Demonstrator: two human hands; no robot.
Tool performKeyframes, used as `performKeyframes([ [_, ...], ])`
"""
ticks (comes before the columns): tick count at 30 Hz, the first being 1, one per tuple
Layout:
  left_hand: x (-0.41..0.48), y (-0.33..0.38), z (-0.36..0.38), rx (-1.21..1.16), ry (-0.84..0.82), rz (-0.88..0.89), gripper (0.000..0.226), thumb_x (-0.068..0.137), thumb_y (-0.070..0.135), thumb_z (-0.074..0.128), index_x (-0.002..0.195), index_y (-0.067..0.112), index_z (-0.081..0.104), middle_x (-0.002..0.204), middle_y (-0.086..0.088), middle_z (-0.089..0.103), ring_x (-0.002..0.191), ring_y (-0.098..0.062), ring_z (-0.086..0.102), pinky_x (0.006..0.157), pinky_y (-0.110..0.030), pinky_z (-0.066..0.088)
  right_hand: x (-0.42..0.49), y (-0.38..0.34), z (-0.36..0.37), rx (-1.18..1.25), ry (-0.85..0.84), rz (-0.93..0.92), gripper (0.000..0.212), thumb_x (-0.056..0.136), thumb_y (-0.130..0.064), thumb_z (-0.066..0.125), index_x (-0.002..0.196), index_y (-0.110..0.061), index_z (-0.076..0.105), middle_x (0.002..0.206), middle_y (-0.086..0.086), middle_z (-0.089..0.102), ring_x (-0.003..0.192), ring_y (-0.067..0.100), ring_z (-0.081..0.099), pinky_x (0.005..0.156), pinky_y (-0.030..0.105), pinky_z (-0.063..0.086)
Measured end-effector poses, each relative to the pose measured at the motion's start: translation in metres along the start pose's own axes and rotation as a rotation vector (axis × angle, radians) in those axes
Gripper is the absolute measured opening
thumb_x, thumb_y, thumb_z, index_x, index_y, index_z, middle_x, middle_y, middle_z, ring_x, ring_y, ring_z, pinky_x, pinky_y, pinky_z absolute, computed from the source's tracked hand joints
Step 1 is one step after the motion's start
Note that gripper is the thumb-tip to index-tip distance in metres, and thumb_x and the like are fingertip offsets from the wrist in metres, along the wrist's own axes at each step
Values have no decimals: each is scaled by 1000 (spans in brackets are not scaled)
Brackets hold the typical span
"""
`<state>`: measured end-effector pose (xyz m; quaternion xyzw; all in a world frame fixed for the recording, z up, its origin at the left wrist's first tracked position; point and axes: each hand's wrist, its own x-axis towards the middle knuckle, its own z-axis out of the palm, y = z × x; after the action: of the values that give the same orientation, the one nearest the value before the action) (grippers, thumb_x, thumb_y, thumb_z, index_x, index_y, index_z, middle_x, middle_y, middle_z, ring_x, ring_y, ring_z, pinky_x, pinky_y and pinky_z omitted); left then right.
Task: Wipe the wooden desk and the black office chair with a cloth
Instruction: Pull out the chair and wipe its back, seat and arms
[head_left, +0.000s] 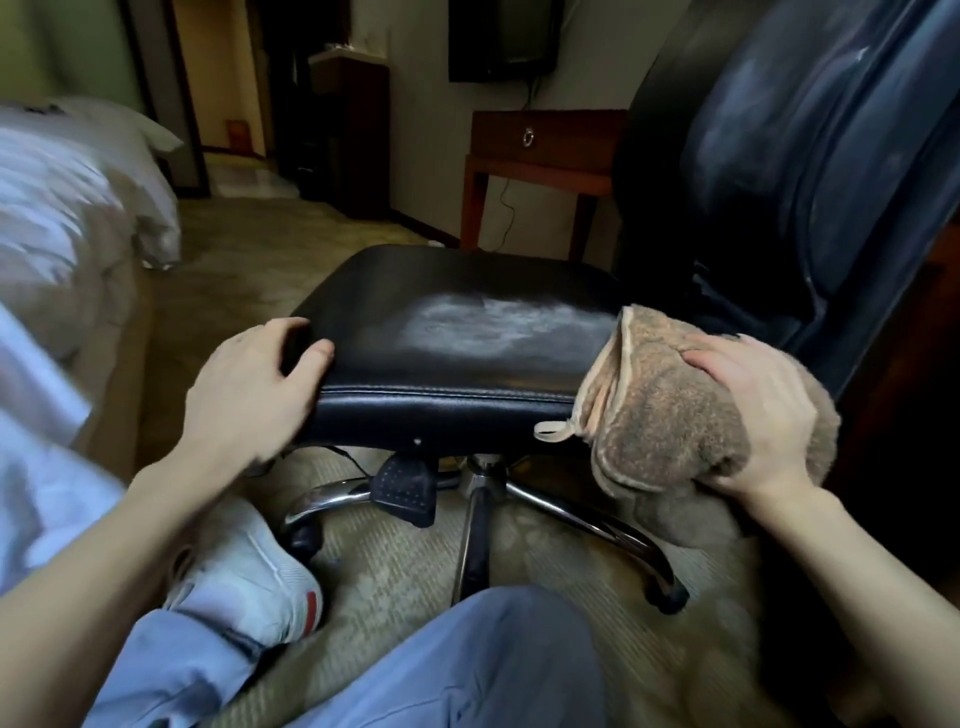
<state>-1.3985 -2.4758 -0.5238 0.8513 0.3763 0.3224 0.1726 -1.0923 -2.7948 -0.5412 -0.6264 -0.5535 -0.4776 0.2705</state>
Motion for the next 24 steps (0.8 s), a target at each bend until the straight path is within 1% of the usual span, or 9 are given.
performKeyframes([
  [4, 1, -3, 2, -24, -19, -45, 67, 95, 70, 38, 145, 27, 51, 144, -8, 59, 133, -32, 52, 102, -48, 44, 6, -4, -2, 116, -10, 95, 67, 80, -55, 58, 128, -9, 61, 130, 5, 65, 119, 34, 63, 109, 54, 43],
  [7, 3, -6, 3, -74, -36, -69, 63, 99, 71, 38, 147, 31, 48, 145, -7, 57, 132, -31, 52, 101, -47, 42, 16, -12, -6, 134, -74, 301, 60, 72, -43, 58, 129, -24, 58, 124, -13, 61, 114, 29, 62, 98, 44, 46],
  [9, 2, -5, 2, -127, -44, -96, 71, 93, 78, 32, 146, 34, 47, 145, -5, 57, 130, -30, 53, 103, -47, 44, 34, -19, -7, 51, -182, 476, 54, 73, -49, 54, 125, -34, 52, 114, -4, 67, 107, 33, 63, 83, 42, 46],
  [12, 0, -1, 3, -200, -44, -168, 80, 84, 86, 25, 144, 38, 47, 145, -1, 57, 126, -30, 56, 104, -48, 46, 63, -26, 3, -192, -424, 586, 49, 80, -62, 45, 116, -29, 48, 111, 10, 69, 102, 41, 65, 75, 43, 45],
  [15, -2, 3, 6, -77, -46, -131, 76, 91, 82, 30, 149, 33, 44, 151, -2, 52, 133, -30, 53, 102, -47, 42, 79, -49, 21, -353, -588, 593, 60, 86, -68, 49, 117, -16, 50, 118, 16, 68, 105, 43, 66, 81, 45, 50],
  [18, -3, 3, 7, -31, -64, -105, 68, 100, 71, 32, 154, 30, 39, 158, -1, 46, 140, -29, 47, 106, -49, 41, 93, -85, 36, -400, -570, 512, 64, 87, -66, 52, 123, -14, 51, 120, 15, 69, 103, 41, 68, 80, 42, 50],
  [20, -4, 3, 7, -64, -69, -128, 65, 101, 69, 26, 153, 32, 40, 159, 2, 44, 142, -26, 44, 106, -49, 38, 102, -119, 46, -395, -516, 432, 60, 85, -64, 57, 122, -16, 54, 110, 14, 70, 92, 38, 70, 71, 40, 48],
  [22, -5, 6, 6, -128, -70, -159, 65, 100, 71, 16, 147, 38, 45, 155, 8, 47, 139, -22, 45, 101, -46, 34, 110, -158, 59, -415, -470, 323, 56, 81, -61, 65, 114, -16, 60, 93, 12, 71, 75, 34, 69, 60, 36, 37],
  [24, -9, 10, 5, -201, -86, -191, 61, 96, 74, 5, 127, 46, 50, 138, 13, 54, 122, -21, 50, 93, -42, 29, 122, -193, 73, -388, -398, 259, 53, 75, -57, 69, 105, -14, 63, 84, 10, 69, 64, 31, 65, 59, 33, 29],
])
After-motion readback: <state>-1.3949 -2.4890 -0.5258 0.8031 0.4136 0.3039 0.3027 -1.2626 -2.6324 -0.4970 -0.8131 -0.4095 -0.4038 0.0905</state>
